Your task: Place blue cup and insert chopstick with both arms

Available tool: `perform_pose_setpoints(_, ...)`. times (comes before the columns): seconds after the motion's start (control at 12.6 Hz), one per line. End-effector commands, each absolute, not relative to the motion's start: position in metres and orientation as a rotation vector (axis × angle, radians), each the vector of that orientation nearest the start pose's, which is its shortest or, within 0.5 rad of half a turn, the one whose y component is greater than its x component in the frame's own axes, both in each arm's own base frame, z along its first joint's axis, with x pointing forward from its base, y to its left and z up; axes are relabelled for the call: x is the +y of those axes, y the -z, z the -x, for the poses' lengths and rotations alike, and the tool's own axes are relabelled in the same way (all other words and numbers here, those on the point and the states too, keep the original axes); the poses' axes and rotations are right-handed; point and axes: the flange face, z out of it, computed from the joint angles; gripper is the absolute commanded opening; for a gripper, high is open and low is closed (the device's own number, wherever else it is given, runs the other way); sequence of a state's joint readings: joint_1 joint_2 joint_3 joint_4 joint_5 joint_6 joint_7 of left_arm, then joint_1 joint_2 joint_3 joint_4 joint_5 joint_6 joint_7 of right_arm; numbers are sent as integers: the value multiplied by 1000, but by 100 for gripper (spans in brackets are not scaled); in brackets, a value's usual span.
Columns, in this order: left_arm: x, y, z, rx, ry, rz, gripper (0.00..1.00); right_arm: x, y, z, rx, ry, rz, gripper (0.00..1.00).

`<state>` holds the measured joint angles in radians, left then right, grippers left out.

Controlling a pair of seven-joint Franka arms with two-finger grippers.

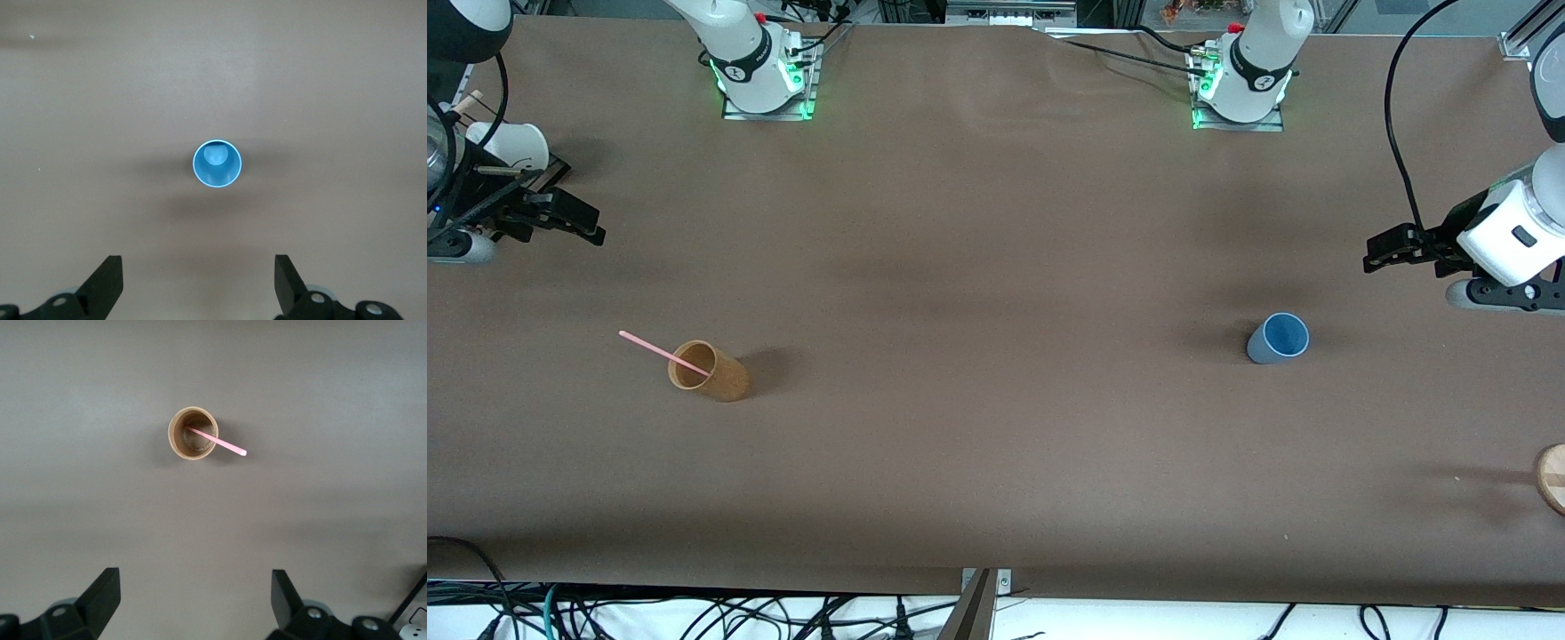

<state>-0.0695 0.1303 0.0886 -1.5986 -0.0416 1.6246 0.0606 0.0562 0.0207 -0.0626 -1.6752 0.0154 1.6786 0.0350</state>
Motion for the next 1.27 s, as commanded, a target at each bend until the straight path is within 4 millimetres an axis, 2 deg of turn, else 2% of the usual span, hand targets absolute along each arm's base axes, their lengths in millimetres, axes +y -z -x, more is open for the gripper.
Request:
perform_pose_setpoints(0.0, 4, -546, -597, 86, -152, 3174, 100, -2, -576, -565, 88, -20, 3115, 100)
perform_pose_setpoints(0.96, 8, -546, -602, 75, -145, 3173, 100, -2, -576, -565, 88, -20, 3114, 100)
perform_pose_setpoints(1.2, 24, -540, -604, 33, -161, 3176, 100, -2, -576, -565, 88, -20, 3114, 100)
